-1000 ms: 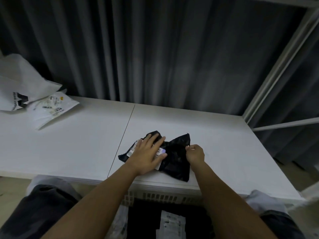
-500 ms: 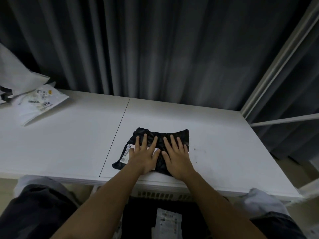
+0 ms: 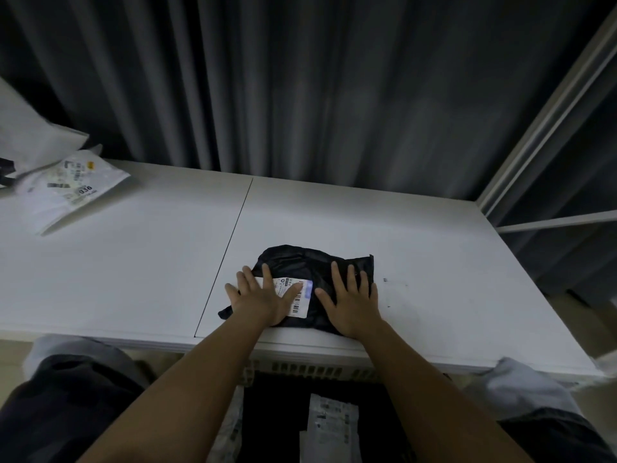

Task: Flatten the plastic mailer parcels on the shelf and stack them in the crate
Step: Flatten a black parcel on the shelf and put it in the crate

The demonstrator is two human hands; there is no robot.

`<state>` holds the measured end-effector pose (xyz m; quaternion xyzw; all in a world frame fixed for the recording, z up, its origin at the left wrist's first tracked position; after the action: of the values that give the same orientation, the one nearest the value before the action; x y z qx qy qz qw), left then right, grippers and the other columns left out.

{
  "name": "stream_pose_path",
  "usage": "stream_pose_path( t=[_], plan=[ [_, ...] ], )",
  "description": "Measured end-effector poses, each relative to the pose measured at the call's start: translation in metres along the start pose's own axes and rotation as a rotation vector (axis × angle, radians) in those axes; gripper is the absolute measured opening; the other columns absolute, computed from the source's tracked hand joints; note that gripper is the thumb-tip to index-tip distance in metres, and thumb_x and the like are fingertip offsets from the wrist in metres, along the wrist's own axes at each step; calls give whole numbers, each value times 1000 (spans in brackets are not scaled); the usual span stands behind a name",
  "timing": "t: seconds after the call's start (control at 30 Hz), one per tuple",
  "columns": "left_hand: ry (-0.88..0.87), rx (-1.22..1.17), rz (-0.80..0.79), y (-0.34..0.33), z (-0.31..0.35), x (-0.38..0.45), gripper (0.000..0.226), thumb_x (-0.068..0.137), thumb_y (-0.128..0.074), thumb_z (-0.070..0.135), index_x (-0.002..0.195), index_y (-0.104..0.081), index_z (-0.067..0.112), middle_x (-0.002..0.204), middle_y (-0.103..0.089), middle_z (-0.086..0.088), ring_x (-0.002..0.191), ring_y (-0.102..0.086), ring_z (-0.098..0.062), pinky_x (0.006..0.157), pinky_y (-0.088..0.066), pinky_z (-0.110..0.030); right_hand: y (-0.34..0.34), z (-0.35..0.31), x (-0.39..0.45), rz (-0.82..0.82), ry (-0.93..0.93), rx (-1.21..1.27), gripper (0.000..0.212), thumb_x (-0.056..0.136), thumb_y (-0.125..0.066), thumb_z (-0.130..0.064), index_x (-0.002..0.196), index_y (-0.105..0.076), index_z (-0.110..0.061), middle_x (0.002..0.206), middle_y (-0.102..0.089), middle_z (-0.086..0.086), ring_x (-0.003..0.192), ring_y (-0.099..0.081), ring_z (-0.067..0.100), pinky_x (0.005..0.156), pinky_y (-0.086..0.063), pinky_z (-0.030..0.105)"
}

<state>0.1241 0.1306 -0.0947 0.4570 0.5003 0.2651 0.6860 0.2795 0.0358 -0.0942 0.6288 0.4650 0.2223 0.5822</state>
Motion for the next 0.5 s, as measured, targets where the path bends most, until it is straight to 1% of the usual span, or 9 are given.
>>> stream_pose_path(
  t=[0.1, 0.17, 0.23, 0.27, 0.3, 0.37, 0.43, 0.5],
  plan=[
    [19, 21, 36, 2, -2, 1, 102, 83, -3, 78, 149, 14, 4, 158, 12, -19, 146, 13, -31, 116, 2, -52, 3, 0, 1, 22, 0, -40, 71, 95, -15, -65, 150, 17, -33, 159, 17, 9, 145, 18, 34, 114, 11, 53],
    [-6, 20, 113, 8, 2, 2, 101, 85, -5, 76, 148, 14, 0, 158, 13, -19, 146, 14, -31, 116, 4, -50, 13, -6, 1, 131, 51, -97, 72, 92, -9, -68, 151, 14, -33, 159, 18, 7, 144, 21, 34, 112, 16, 53],
    [-150, 17, 249, 18, 14, 4, 87, 91, -5, 68, 150, 14, 6, 159, 13, -15, 146, 13, -30, 116, 3, -48, 23, -20, -1, 254, 133, -141, 77, 83, 6, -65, 152, 8, -32, 160, 14, 4, 145, 18, 31, 112, 16, 52],
    [-254, 21, 298, 20, 23, 4, 81, 91, 0, 63, 151, 12, 11, 160, 13, -11, 147, 11, -28, 117, 2, -47, 24, -26, -1, 273, 161, -146, 81, 78, 12, -63, 152, 6, -31, 161, 12, 3, 146, 16, 30, 113, 15, 51],
    [-353, 29, 321, 20, 30, 3, 80, 86, 8, 61, 152, 11, 15, 160, 12, -7, 147, 11, -26, 117, 1, -45, 22, -30, 0, 270, 175, -136, 84, 75, 15, -61, 152, 6, -31, 161, 12, 1, 146, 16, 29, 114, 14, 51],
    [-487, 57, 332, 15, 42, 2, 88, 73, 20, 54, 152, 7, 19, 160, 12, -3, 147, 11, -22, 118, 1, -41, 14, -34, 2, 233, 182, -103, 86, 72, 18, -61, 152, 6, -31, 161, 12, 0, 146, 15, 27, 114, 11, 51],
    [-525, 68, 330, 9, 48, 5, 90, 70, 21, 51, 152, 7, 18, 160, 12, -2, 147, 12, -19, 118, 3, -40, 5, -31, 4, 214, 180, -95, 86, 72, 18, -62, 152, 6, -33, 161, 12, 0, 147, 14, 27, 115, 10, 52],
    [-507, 49, 311, 2, 48, 5, 84, 75, 15, 53, 152, 10, 18, 159, 17, -2, 146, 16, -19, 117, 5, -44, 0, -26, 3, 231, 174, -90, 83, 74, 15, -65, 151, 6, -35, 161, 12, -1, 147, 14, 28, 114, 10, 52]
  ],
)
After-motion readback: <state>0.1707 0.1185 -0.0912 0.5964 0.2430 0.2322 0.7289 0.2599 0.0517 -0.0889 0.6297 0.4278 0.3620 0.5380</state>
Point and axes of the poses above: each hand's wrist, its own x-axis towards the middle knuckle, its own y-axis out of the back of the hand, z = x × y, the point moved 9 cm from there along x, towards the middle knuckle
